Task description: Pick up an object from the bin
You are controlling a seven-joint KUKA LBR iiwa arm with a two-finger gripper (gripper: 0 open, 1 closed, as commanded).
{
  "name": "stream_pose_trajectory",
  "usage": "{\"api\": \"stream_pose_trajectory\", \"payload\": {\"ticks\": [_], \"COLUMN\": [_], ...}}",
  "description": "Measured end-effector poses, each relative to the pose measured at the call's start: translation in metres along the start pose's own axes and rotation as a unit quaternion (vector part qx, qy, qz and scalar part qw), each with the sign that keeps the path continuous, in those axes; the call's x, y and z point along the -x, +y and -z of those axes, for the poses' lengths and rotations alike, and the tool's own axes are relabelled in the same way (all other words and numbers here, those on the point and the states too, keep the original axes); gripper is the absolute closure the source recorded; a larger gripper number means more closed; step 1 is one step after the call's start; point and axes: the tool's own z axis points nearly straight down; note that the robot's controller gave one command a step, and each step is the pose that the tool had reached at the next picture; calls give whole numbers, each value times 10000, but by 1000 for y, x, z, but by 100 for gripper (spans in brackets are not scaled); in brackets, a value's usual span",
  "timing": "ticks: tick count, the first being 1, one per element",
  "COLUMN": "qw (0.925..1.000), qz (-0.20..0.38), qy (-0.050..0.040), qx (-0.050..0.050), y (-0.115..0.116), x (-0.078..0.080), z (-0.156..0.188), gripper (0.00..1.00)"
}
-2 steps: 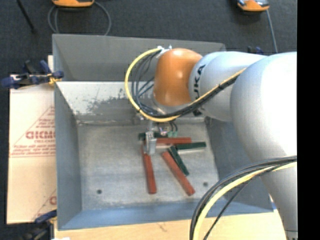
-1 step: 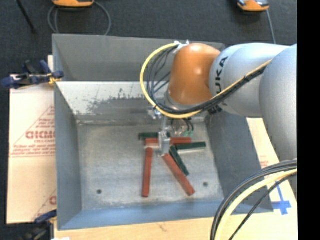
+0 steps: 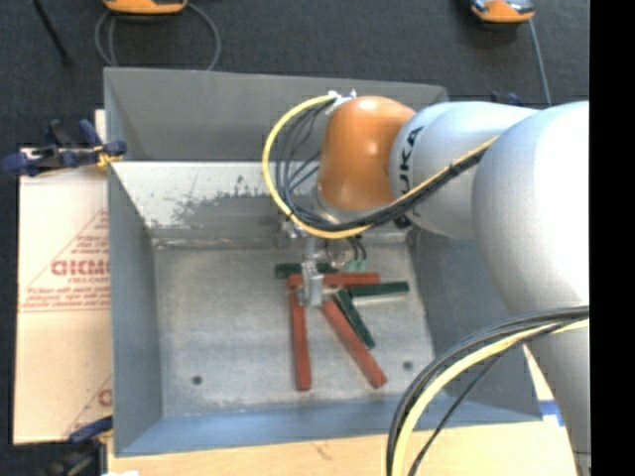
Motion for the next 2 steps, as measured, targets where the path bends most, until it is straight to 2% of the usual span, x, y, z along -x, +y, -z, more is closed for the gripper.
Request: {"api": "stream_pose_trajectory", "payload": {"ticks": [1,2], "qw": [9935,9844], "qz": [1137,1758], "qy": [-37,-13], "qx": [-2,-4], "y": [5,10], "x": [4,-21], "z": [4,3], "gripper": [0,0]}}
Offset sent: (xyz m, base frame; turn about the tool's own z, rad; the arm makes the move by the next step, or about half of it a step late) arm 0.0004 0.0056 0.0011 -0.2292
